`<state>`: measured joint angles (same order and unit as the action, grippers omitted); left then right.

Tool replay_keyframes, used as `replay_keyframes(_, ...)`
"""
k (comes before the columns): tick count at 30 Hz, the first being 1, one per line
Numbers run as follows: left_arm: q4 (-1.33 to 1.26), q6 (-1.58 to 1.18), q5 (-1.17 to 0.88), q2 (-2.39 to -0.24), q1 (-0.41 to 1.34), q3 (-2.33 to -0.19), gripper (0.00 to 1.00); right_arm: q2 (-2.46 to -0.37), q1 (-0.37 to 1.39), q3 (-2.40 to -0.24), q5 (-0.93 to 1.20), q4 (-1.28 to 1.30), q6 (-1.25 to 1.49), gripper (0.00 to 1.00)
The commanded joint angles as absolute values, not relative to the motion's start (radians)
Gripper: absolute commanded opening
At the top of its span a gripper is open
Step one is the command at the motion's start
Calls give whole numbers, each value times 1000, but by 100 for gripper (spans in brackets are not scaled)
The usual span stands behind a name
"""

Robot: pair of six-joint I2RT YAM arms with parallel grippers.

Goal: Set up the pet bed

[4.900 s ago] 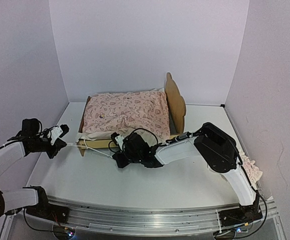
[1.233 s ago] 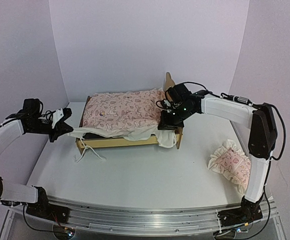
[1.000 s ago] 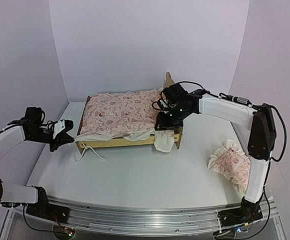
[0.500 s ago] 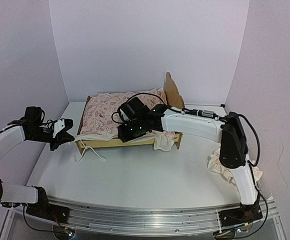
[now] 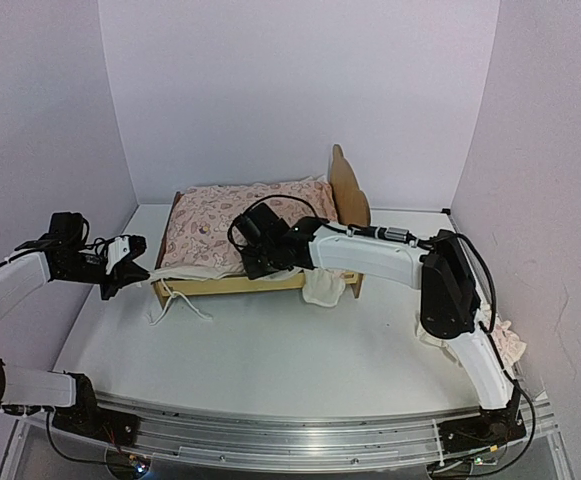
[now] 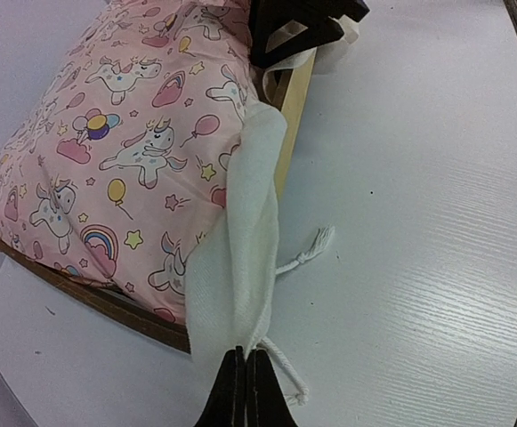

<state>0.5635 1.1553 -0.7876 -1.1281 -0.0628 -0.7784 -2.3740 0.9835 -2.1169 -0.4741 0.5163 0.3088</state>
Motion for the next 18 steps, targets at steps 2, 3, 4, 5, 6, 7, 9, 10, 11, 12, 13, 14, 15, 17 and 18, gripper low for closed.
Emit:
replay_keyframes(2, 538, 1147, -807, -1101, -69, -776, 0, -2438, 974, -2165, -503, 515, 295, 46)
replay_keyframes(3, 538, 1146, -808, -1100, -70, -775, 0, -2442, 973, -2166, -500, 515, 296, 39)
replay_keyframes(4, 538, 1145, -809, -1100, -70, -774, 0, -2441, 971, -2165, -494, 515, 299, 32)
replay_keyframes(5, 538, 1143, -811, -1098, -70, -773, 0, -2439, 971, -2163, -485, 515, 300, 25)
replay_keyframes(6, 538, 1141, -810, -1097, -70, -773, 0, -2434, 969, -2161, -473, 515, 300, 18)
replay_keyframes(7, 538, 1141, -809, -1095, -70, -772, 0, -2422, 967, -2158, -461, 515, 299, 12)
replay_keyframes(9, 534, 1129, -805, -1091, -69, -769, 0, -2393, 961, -2151, -420, 515, 294, 1)
replay_keyframes(10, 528, 1120, -803, -1090, -69, -769, 0, -2377, 956, -2148, -383, 515, 292, 0)
replay_keyframes(11, 521, 1112, -801, -1090, -70, -770, 0, -2360, 950, -2145, -335, 515, 290, 0)
replay_keyframes(12, 513, 1100, -801, -1089, -69, -769, 0, -2335, 940, -2143, -279, 513, 289, 0)
replay_keyframes(13, 503, 1088, -800, -1088, -70, -770, 0, -2313, 929, -2140, -233, 512, 291, 0)
replay_keyframes(14, 494, 1074, -800, -1088, -70, -771, 0, -2292, 917, -2136, -169, 511, 296, 0)
replay_keyframes(15, 485, 1062, -799, -1089, -70, -771, 0, -2271, 904, -2129, -112, 511, 303, 0)
replay_keyframes(17, 469, 1043, -795, -1092, -70, -772, 0, -2225, 880, -2101, -29, 510, 319, 0)
replay_keyframes(18, 460, 1036, -792, -1093, -70, -772, 0, -2202, 869, -2082, 14, 508, 323, 0)
